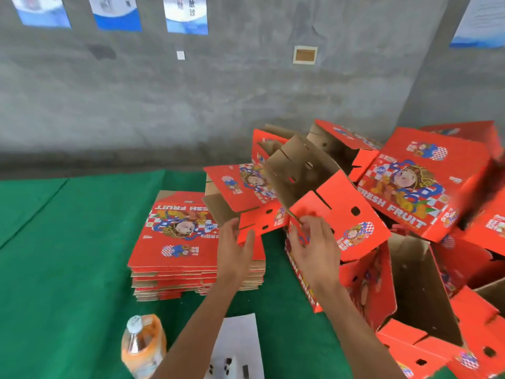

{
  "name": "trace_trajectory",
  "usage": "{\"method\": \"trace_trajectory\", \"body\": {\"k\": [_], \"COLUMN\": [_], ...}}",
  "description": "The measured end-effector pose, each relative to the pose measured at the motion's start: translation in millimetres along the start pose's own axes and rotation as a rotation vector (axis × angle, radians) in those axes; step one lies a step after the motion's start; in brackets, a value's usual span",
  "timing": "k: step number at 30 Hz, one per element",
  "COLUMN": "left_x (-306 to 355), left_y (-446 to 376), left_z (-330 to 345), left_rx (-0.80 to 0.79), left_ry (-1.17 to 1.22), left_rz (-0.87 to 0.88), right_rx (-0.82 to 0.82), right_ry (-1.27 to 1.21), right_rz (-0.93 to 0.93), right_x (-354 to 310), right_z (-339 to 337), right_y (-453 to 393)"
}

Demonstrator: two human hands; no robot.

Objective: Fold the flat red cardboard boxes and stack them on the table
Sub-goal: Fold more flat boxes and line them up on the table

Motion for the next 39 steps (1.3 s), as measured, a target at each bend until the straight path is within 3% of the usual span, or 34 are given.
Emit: {"method": "trace_trajectory", "body": {"k": [9,14,19,22,25,29,36,39], "left_x": [-49,-50,-42,-10,41,103,228,278], "left_y": [-110,-139,-155,-164,-178,-204,-230,-236], "left_z": [36,51,76,70,52,34,23,42], "left_rx": [-0.203,-0.158,-0.289,-0.271,-0.135,-0.015,0.187,0.196], "left_ry": [-0.19,-0.427,-0.342,-0.314,-0.398,-0.494,-0.593,-0.632], "left_rz": [-0.301,-0.2,-0.148,0.019,0.2,0.258,0.417,0.507], "right_rx": [0.021,0.099,0.081,0.004,-0.004,0.117,0.41,0.47], "right_ry": [0.247,0.318,0.261,0.3,0.354,0.301,0.153,0.07], "right_rz": [-0.119,-0.296,-0.15,-0.081,-0.053,0.124,0.261,0.363], "right_x": [-8,-4,23,38,54,83,103,111], "right_z": [42,21,0,-6,-16,-41,-87,-89], "right_y": [-13,-41,-68,-78,-93,-112,-116,-105]}}
Point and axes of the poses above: each hand's wrist, its own y-axis away from the middle knuckle, its own z-axis out of the palm, x = y × z, the point moved 9 cm from there along -y, towards the middle knuckle, and after that the axes turned 13 degrees about -z, right-handed, at the moved point
